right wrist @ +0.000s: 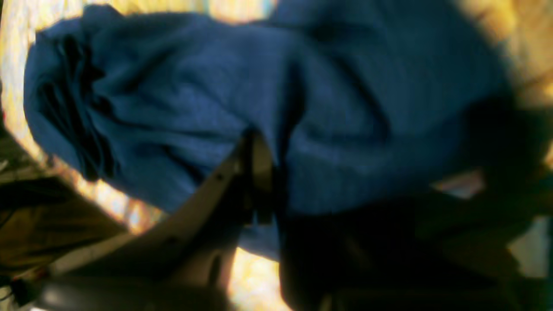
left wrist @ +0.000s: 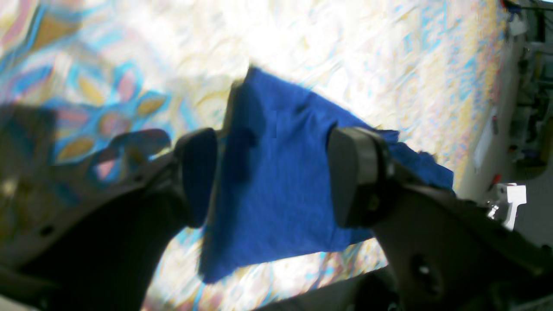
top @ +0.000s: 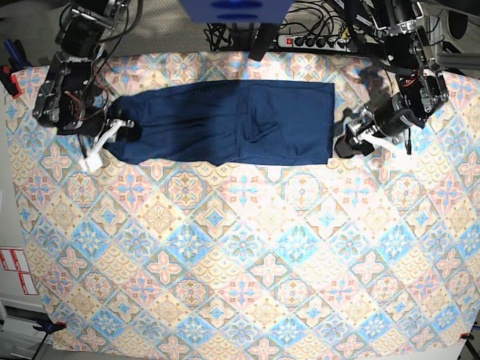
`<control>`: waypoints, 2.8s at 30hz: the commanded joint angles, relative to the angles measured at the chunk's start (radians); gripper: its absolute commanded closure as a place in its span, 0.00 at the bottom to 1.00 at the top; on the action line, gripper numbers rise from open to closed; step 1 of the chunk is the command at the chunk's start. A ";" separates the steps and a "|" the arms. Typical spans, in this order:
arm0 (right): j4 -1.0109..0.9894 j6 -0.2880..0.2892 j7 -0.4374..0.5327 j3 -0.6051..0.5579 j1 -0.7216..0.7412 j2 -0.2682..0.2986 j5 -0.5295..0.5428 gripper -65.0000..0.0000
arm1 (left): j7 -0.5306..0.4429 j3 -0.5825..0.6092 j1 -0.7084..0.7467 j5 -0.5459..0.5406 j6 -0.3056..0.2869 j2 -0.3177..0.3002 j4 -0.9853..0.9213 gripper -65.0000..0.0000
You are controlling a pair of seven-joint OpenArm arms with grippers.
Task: Fold the T-shirt properly
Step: 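Lift the strip end with the right gripper and fold it toward the left gripper, then lay the folded end onto the shirt and release the right gripper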
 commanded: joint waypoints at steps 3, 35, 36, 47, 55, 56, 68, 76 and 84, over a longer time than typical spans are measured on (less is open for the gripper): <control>0.016 0.003 0.043 0.005 0.046 0.013 -0.042 1.00 | -0.008 -0.006 -0.007 -0.017 -0.005 -0.008 0.019 0.40; 0.344 0.003 0.039 -0.558 0.038 0.003 0.225 0.99 | -0.006 -0.010 0.016 -0.081 -0.005 0.006 0.016 0.40; 0.356 0.003 0.037 -0.578 0.040 0.000 0.225 0.99 | -0.006 -0.010 0.016 -0.081 -0.005 0.006 0.016 0.40; 0.402 0.003 0.030 -0.794 0.061 -0.030 0.225 0.99 | -0.012 -0.010 0.039 -0.081 -0.005 0.008 0.016 0.40; 0.387 0.003 0.010 -0.941 0.170 -0.036 0.219 0.99 | -0.012 -0.010 0.062 -0.081 -0.005 0.006 0.016 0.40; 0.378 0.003 0.008 -0.960 0.182 -0.036 0.208 0.99 | -0.014 -0.010 0.065 -0.081 -0.005 0.006 0.018 0.40; 0.318 0.003 0.014 -1.052 0.233 -0.072 0.102 0.61 | -0.014 -0.010 0.064 -0.081 -0.005 0.011 0.018 0.40; 0.318 0.003 0.042 -0.904 0.227 -0.063 0.101 0.60 | -0.014 -0.009 0.068 -0.081 -0.005 0.011 0.016 0.40; 0.307 0.003 0.042 -0.840 0.196 0.016 0.101 0.77 | -0.014 -0.006 0.074 -0.081 -0.005 0.011 0.016 0.40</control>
